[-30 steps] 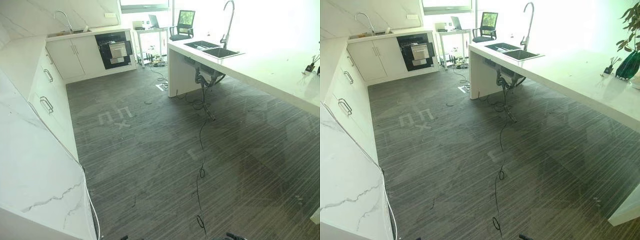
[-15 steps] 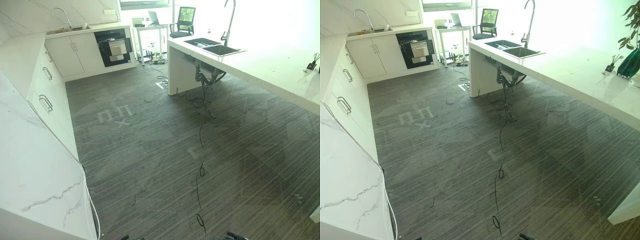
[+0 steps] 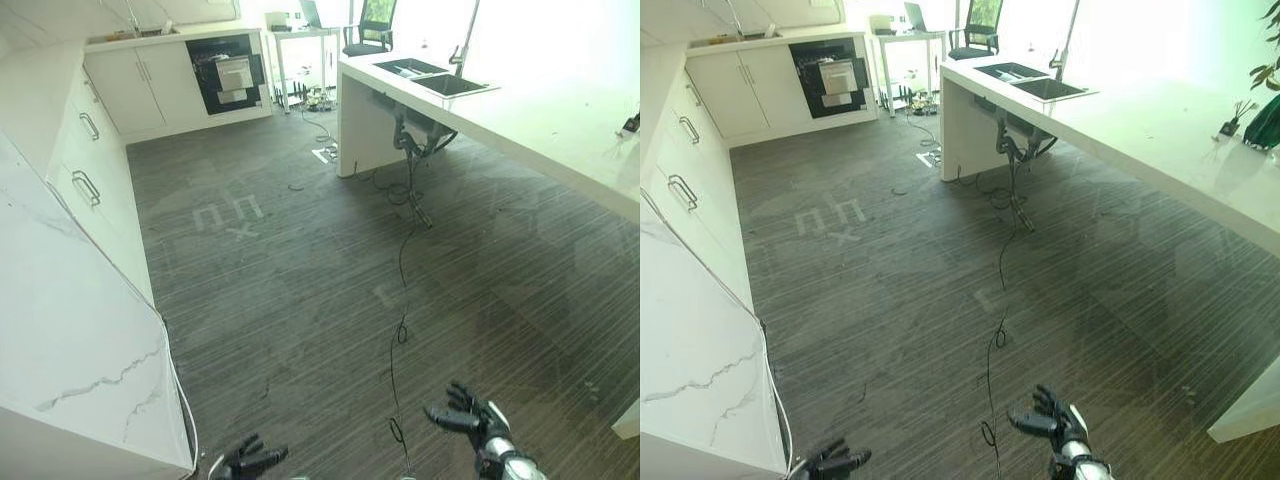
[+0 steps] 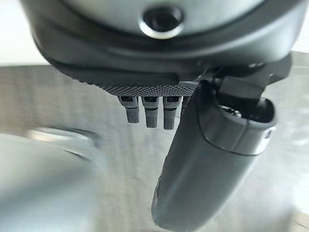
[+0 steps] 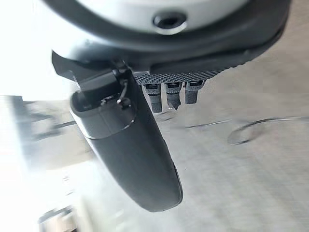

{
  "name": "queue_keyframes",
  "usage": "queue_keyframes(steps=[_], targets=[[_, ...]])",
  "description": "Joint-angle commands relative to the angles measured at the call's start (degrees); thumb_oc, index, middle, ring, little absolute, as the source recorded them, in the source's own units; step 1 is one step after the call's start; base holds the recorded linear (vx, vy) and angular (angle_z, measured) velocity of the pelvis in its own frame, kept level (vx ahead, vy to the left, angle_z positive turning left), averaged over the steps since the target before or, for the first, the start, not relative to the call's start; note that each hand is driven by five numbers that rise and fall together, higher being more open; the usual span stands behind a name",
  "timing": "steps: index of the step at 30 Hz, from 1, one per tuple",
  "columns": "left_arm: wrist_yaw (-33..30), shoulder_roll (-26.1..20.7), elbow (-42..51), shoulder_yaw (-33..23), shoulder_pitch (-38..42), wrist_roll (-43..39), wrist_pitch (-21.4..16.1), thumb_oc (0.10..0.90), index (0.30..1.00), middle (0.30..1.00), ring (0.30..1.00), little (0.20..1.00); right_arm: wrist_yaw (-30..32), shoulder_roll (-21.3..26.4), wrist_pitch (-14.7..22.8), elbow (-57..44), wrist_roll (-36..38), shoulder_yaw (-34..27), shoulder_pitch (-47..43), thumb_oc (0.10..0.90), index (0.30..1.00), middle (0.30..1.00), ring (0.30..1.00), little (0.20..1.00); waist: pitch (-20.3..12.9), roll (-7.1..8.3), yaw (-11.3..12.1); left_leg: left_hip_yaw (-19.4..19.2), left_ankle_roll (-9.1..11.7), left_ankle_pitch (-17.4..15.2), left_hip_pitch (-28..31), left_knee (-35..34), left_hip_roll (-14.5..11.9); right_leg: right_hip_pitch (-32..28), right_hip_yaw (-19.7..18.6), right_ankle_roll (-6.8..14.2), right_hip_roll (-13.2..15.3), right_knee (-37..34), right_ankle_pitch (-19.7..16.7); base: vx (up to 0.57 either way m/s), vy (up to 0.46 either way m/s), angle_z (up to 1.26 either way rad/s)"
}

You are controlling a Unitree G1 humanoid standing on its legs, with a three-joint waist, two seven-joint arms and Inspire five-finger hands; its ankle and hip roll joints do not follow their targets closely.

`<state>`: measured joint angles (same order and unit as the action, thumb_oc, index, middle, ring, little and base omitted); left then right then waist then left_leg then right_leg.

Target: Place the dishes in the dishwasher.

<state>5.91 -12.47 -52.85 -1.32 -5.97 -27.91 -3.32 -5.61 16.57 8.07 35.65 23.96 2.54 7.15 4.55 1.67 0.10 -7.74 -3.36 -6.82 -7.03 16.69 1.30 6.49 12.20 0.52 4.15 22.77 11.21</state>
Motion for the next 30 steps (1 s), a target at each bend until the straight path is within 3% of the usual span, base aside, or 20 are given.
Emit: queue_keyframes(steps=[1, 9, 11, 12, 13, 14, 16, 18, 19, 22, 24, 27, 28, 30], targets=[[-2.22, -2.01, 6.84, -1.37, 1.8, -1.66, -7.55, 0.8, 0.9, 0.9, 0.9, 0.9, 1.88, 1.84, 2.76, -6.43, 2.31, -2.41, -1.32, 0.8, 0.9, 0.9, 0.9, 0.9, -0.64, -0.6, -0.62, 0.49, 3.78, -9.08, 2.4, 0.5, -2.03, -2.3, -0.27, 3.65, -0.33, -5.58, 1.64, 0.01, -0.111, 0.05], [-4.2, -1.85, 19.76, -5.16, -3.79, -3.91, -12.7, 0.8, 0.9, 0.9, 0.9, 0.9, -0.77, 0.99, 4.53, -17.37, -0.06, -4.61, 4.37, 0.8, 0.9, 0.9, 0.9, 0.9, 0.07, -0.39, -0.13, 0.28, 4.18, -8.0, 3.47, 0.5, -2.3, -2.68, 0.94, 2.76, -0.58, -5.58, 2.17, 0.06, -0.145, 0.06], [-3.53, -2.13, 22.54, -5.51, -4.27, -5.32, -15.61, 0.8, 0.9, 0.9, 0.9, 0.9, -2.68, 3.18, 6.0, -20.47, 1.18, -4.99, 4.94, 0.8, 0.9, 0.9, 0.9, 0.9, 4.4, 2.37, 1.17, -0.95, 5.89, 2.17, 5.0, 0.64, -0.18, -4.12, -0.77, 0.89, 1.0, -5.58, 2.19, 0.1, -0.262, -0.05], [-3.32, -2.23, 23.23, -5.6, -4.43, -5.62, -16.18, 0.8, 0.9, 0.9, 0.9, 0.9, -2.91, 3.78, 6.25, -21.02, 1.18, -5.13, 4.84, 0.8, 0.9, 0.9, 0.9, 0.9, 5.6, 2.64, 1.38, -0.7, 6.27, 3.03, 2.67, 5.2, -0.2, -4.26, -0.96, 0.43, 1.06, -5.58, 1.97, 0.06, -0.163, -0.1], [-2.93, -2.56, 25.22, -6.22, -4.93, -6.42, -16.19, 0.8, 0.9, 0.9, 0.9, 0.9, -2.85, 4.59, 6.6, -21.79, 1.01, -5.61, 4.27, 0.8, 0.9, 0.9, 0.9, 0.9, 7.35, 2.47, 1.72, -1.54, 6.19, 3.63, -0.93, 7.17, -0.72, -4.53, -1.02, 0.14, 0.63, -5.58, 1.69, 0.14, -0.07, 0.03], [-2.8, -2.62, 25.69, -6.46, -5.22, -6.99, -16.12, 0.8, 0.9, 0.9, 0.9, 0.9, -2.63, 4.66, 6.62, -22.07, 1.18, -5.68, 4.14, 0.8, 0.9, 0.9, 0.9, 0.9, 7.46, 2.03, 1.64, -2.07, 6.59, 3.02, -0.71, 3.35, -1.41, -5.16, -1.05, 0.62, 0.05, -5.58, 2.55, 0.24, 0.029, 0.16], [-2.24, -2.38, 27.82, -6.54, -7.06, -7.99, -16.76, 0.8, 0.9, 0.9, 0.9, 0.9, -3.14, 4.62, 7.24, -23.35, 0.74, -5.93, 4.63, 0.8, 0.9, 0.9, 0.9, 0.9, 8.16, -0.37, 1.25, -3.72, 8.18, 1.17, -6.21, 0.5, -6.84, -6.53, -0.84, 1.65, -2.11, -5.58, 4.07, 0.29, 0.14, 0.02], [-2.29, -2.28, 30.22, -6.11, -8.77, -8.1, -17.45, 0.8, 0.9, 0.9, 0.9, 0.9, -3.85, 4.87, 8.61, -24.94, -0.45, -6.32, 5.93, 0.8, 0.9, 0.9, 0.9, 0.9, 8.06, -2.19, 1.76, -1.5, 9.44, 5.04, -11.11, 0.5, -9.53, -7.15, -1.35, 1.19, -4.47, -5.58, 4.75, 0.25, 0.127, -0.09], [-1.62, -1.89, 31.55, -6.31, -9.79, -8.81, -17.52, 0.8, 0.9, 0.9, 0.9, 0.9, -3.81, 5.45, 9.91, -26.19, -1.74, -6.37, 6.5, 0.8, 0.9, 0.9, 0.9, 0.9, 8.12, -2.56, 2.28, 0.57, 10.07, 6.29, -12.65, 0.5, -9.31, -8.75, -2.55, 0.83, -5.52, -5.58, 6.16, 0.23, 0.117, -0.2], [-0.75, -1.74, 32.21, -6.55, -10.0, -9.15, -17.74, 0.8, 0.9, 0.9, 0.9, 0.9, -3.53, 6.03, 10.36, -26.68, -1.99, -5.95, 6.22, 0.8, 0.9, 0.9, 0.9, 0.9, 8.02, -2.61, 2.72, 1.47, 10.07, 5.39, -13.44, 0.5, -8.83, -9.89, -3.37, 0.82, -5.68, -5.58, 7.04, 0.28, 0.161, -0.41], [-0.62, -2.25, 33.22, -6.34, -9.52, -7.93, -18.4, 0.8, 0.9, 0.9, 0.9, 0.9, -4.05, 6.45, 9.42, -27.85, 0.42, -6.41, 6.45, 0.8, 0.9, 0.9, 0.9, 0.9, 6.63, -2.21, 2.49, -0.56, 8.7, 2.79, -10.95, 0.5, -8.56, -12.31, -3.55, 2.12, -3.81, -5.58, 8.1, 0.43, 0.294, -0.38], [-1.35, -4.1, 34.71, -6.1, -7.56, -8.27, -15.73, 0.8, 0.9, 0.9, 0.9, 0.9, -4.34, 5.13, 10.26, -28.81, 0.07, -6.51, 7.36, 0.8, 0.9, 0.9, 0.9, 0.9, 3.91, -1.01, 3.12, 1.61, 6.15, 0.77, -10.0, 0.5, -5.58, -15.26, -4.01, 4.47, -1.92, -5.58, 8.27, 0.32, 0.189, -0.19], [-1.47, -4.53, 34.64, -5.99, -6.69, -8.08, -15.13, 0.8, 0.9, 0.9, 0.9, 0.9, -3.64, 4.83, 10.17, -29.3, -0.06, -6.25, 7.26, 0.8, 0.9, 0.9, 0.9, 0.9, 3.3, -0.56, 3.17, 1.86, 5.62, 0.41, -9.71, 0.5, -5.01, -15.4, -3.71, 5.02, -1.36, -5.58, 7.84, 0.32, 0.177, -0.09], [-0.94, -5.37, 34.87, -5.42, -5.37, -6.39, -14.75, 0.8, 0.9, 0.9, 0.9, 0.9, -2.42, 4.19, 9.73, -30.12, 1.08, -6.28, 6.56, 0.8, 0.9, 0.9, 0.9, 0.9, 2.19, 0.48, 2.97, 2.96, 3.9, -1.13, -8.35, 0.5, -3.06, -15.7, -2.88, 6.96, 0.15, -5.58, 2.12, 0.29, 0.162, 0.16]])
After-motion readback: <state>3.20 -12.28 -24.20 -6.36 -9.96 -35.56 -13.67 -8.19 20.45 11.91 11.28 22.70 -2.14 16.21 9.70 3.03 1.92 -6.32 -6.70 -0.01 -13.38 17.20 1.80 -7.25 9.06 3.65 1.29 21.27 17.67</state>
